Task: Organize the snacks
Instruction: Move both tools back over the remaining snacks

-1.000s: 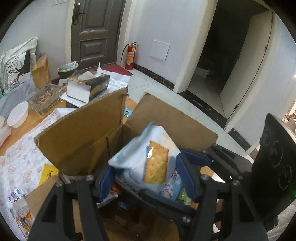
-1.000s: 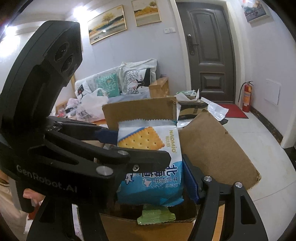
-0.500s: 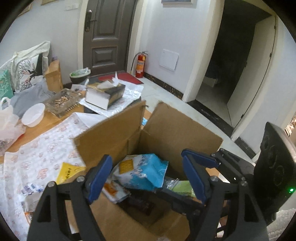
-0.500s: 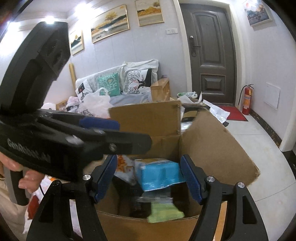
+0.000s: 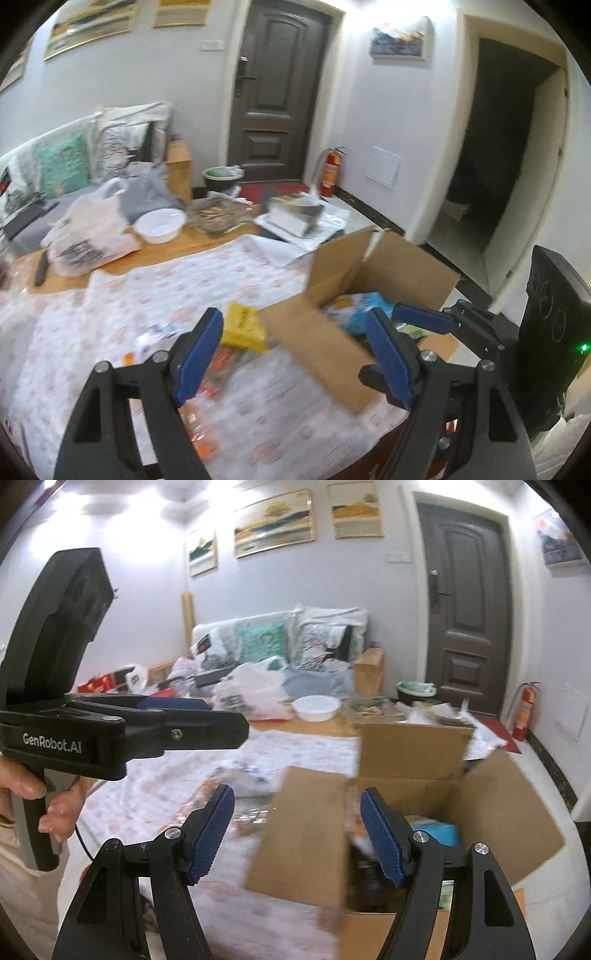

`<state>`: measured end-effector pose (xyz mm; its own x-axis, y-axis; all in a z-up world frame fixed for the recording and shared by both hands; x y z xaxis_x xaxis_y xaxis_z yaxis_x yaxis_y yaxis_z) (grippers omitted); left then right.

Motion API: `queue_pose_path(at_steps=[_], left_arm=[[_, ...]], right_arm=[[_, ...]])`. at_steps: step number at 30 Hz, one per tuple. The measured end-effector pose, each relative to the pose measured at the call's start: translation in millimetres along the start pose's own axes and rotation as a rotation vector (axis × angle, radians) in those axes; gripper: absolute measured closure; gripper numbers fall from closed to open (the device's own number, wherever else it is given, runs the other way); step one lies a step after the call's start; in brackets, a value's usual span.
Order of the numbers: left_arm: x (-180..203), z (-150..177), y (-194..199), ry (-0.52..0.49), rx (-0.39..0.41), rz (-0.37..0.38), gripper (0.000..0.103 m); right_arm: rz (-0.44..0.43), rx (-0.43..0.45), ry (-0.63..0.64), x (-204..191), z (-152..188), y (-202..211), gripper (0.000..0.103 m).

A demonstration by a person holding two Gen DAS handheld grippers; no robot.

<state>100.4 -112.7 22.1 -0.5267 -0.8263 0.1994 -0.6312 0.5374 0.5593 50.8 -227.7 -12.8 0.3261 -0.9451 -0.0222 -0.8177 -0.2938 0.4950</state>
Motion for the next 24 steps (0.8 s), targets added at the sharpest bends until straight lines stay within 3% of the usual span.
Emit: queue_pose_path(at_steps=[5, 12, 24], left_arm=[[-44.9, 29.1, 29.5, 0.07, 0.02, -0.045, 0.026], [-101.4, 72.8, 37.0, 0.17, 0.004, -0.072, 0.026], [-166.3, 112.2, -10.2, 0.287, -0.075, -0.038, 0.026]], right_arm=[[-0.054, -0.026, 0.034, -49.9, -5.0, -16.9, 0.036], [-0.102, -0.115, 0.094, -113.0, 6.6, -57.0, 0.036], [-0.144, -0.331, 0.041, -134.6, 50.2, -138.7, 0.036]])
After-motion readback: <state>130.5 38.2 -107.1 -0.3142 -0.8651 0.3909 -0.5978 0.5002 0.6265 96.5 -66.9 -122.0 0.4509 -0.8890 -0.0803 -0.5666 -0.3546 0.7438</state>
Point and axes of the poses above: each gripper's, at about its wrist camera, not at the fingertips, and y roughly against the way its jaws point, x to its right, z to its underside, the point moved 5 cm from there along -y, roughly the way its jaws point, and after that the axes turned 4 degrees about z, right-handed, at the moved point
